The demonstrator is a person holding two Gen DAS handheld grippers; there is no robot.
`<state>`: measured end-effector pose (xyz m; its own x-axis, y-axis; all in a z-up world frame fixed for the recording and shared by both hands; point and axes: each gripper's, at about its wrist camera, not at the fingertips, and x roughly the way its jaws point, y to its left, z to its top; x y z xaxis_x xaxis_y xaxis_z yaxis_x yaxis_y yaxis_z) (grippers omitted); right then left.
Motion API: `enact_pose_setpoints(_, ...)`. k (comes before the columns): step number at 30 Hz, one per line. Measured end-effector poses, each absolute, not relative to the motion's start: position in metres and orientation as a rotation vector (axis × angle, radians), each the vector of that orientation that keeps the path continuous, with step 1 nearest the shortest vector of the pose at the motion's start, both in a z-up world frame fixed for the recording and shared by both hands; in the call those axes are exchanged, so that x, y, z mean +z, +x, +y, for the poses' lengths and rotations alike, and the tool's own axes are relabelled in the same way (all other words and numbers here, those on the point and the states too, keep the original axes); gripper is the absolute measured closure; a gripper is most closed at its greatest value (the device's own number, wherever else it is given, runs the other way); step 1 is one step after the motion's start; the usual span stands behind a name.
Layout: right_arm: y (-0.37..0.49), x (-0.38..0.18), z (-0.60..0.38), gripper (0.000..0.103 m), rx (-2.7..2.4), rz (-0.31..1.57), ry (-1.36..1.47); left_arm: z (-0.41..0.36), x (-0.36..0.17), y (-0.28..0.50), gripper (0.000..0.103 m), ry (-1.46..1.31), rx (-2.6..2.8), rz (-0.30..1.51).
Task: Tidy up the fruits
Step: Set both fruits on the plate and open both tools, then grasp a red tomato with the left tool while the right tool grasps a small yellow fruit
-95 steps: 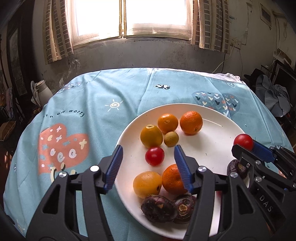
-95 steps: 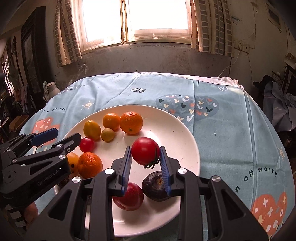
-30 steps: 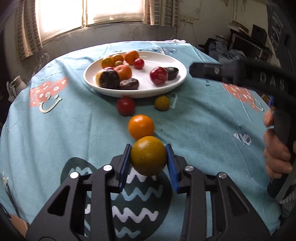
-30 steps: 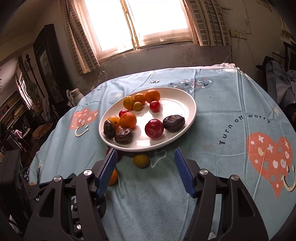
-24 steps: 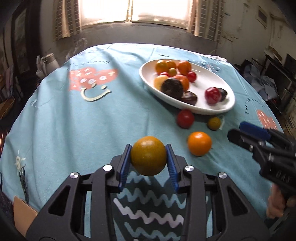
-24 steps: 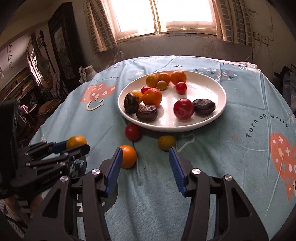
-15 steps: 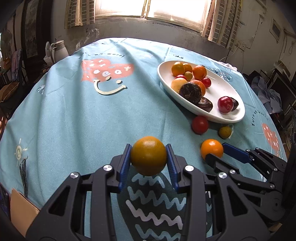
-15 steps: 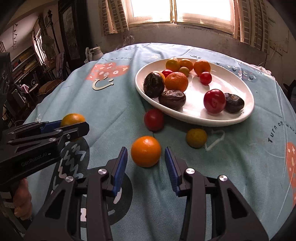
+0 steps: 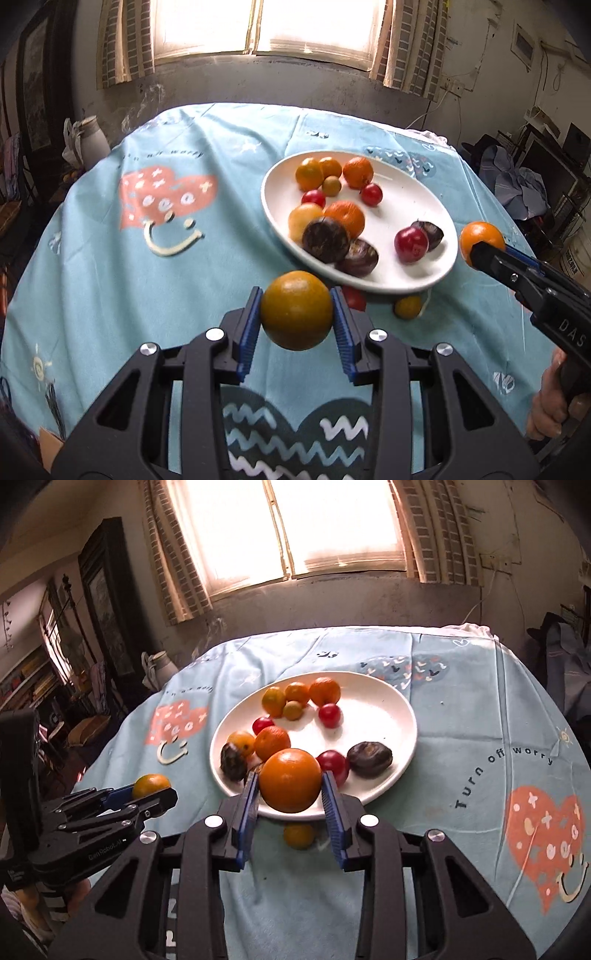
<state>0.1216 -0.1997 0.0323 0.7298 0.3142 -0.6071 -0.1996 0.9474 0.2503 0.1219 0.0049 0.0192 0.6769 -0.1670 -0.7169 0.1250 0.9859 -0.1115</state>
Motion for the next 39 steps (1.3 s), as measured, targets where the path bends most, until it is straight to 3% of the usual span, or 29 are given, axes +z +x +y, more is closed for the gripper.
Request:
enact_pose_setpoints(9, 0.201, 0.006, -0.216, 0.068, 0.241, 0.777, 0.252, -0.052, 0.008, 0.185, 0.064, -0.009, -0.247, 0.838)
enact_pose_setpoints(12, 0.215, -0.007, -0.213, 0.068, 0.252, 0.818, 0.252, -0.063, 0.008, 0.184, 0.037, 0.04, -0.247, 0.796)
enact_pose_setpoints(13, 0.217, -0.01, -0.214, 0.067, 0.255, 0.825, 0.258, -0.064, 0.009, 0.183, 0.034, 0.055, -0.234, 0.779)
enact_pose_setpoints(15, 0.215, -0.01, -0.217, 0.063, 0.257, 0.812, 0.269, -0.061, 0.01, 0.18, 0.034, 0.064, -0.228, 0.768)
enact_pose_setpoints(17, 0.208, -0.002, -0.219, 0.038, 0.243, 0.788, 0.27, -0.052, 0.013, 0.178, 0.034, 0.034, -0.223, 0.773)
enact_pose_setpoints(25, 0.152, 0.032, -0.219, 0.037, 0.268, 0.684, 0.246, -0.011, 0.008, 0.14, 0.033, -0.027, -0.196, 0.777)
enact_pose_setpoints(39, 0.112, 0.003, -0.221, 0.037, 0.257, 0.739, 0.183, -0.037, -0.03, 0.126, 0.035, 0.163, -0.244, 0.792)
